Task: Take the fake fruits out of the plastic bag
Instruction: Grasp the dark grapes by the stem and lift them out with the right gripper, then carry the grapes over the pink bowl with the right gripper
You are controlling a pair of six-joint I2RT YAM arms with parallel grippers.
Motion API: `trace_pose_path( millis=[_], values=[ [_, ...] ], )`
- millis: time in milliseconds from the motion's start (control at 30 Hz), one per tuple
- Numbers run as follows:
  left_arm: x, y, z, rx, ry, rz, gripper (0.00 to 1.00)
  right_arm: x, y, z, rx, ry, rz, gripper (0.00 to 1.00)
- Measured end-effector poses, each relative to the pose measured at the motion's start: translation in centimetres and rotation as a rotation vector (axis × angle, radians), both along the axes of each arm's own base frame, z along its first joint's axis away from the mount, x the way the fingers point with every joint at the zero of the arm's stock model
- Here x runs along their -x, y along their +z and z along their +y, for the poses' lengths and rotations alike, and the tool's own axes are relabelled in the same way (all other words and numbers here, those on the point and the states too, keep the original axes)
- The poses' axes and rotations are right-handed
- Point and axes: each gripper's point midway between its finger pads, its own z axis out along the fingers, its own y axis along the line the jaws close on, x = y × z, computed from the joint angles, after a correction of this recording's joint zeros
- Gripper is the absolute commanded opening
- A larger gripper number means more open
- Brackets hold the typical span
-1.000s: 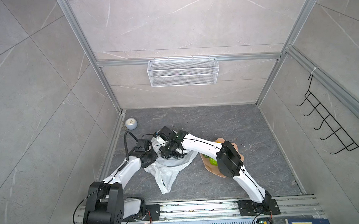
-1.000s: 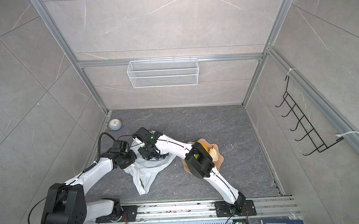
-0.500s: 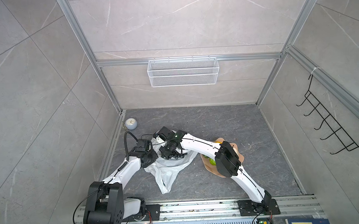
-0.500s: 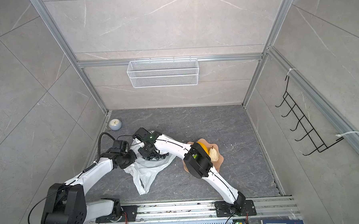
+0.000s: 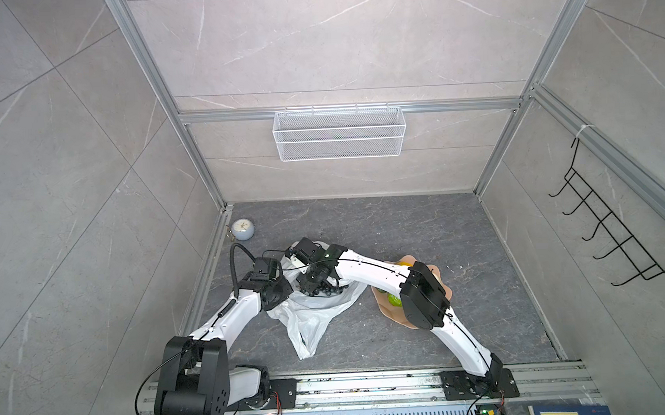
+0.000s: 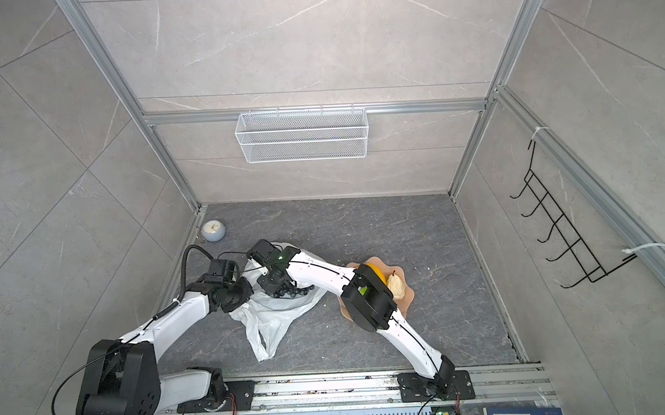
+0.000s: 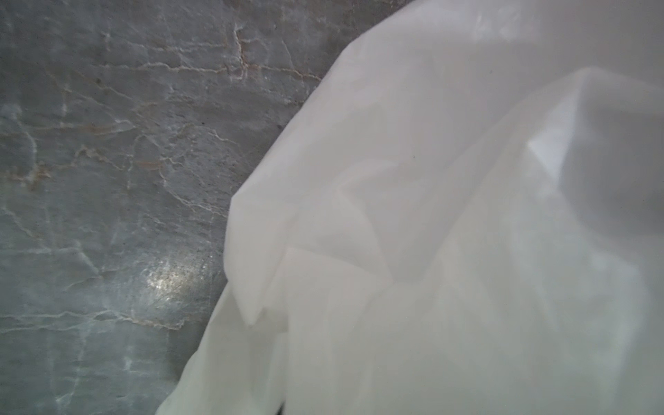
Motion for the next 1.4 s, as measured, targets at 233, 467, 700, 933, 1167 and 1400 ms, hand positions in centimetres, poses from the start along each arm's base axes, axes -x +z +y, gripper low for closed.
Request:
trace_pose_path(
  millis=[233, 467, 700, 933, 1167, 1400],
  values=[
    [-0.3, 0.5, 0.3, -0.019, 0.011, -0.003, 0.08, 3.4, 4.5, -1.5, -0.078, -0.011, -0.015, 0.00],
    [-0.2, 0.7, 1.3, -0.065, 0.038, 0.006, 0.08, 5.9, 8.9, -3.2, -0.164, -0.041, -0.064, 0.00],
    [0.5, 0.5, 2.2, -0.109, 0.072, 0.031, 0.08, 7.4, 13.1, -6.4, -0.237, -0.116, -0.094, 0.00],
    [0.9, 1.1, 3.5, -0.160, 0.123, 0.022, 0.05, 8.6, 20.7, -10.3, -0.396, -0.209, -0.147, 0.00],
    [1.4, 1.2, 4.7, -0.216, 0.168, 0.031, 0.04, 9.8, 25.4, -13.7, -0.494, -0.276, -0.174, 0.00],
    [1.7, 1.4, 5.3, -0.243, 0.189, 0.032, 0.04, 9.9, 27.2, -17.8, -0.484, -0.382, -0.225, 0.00]
  ],
)
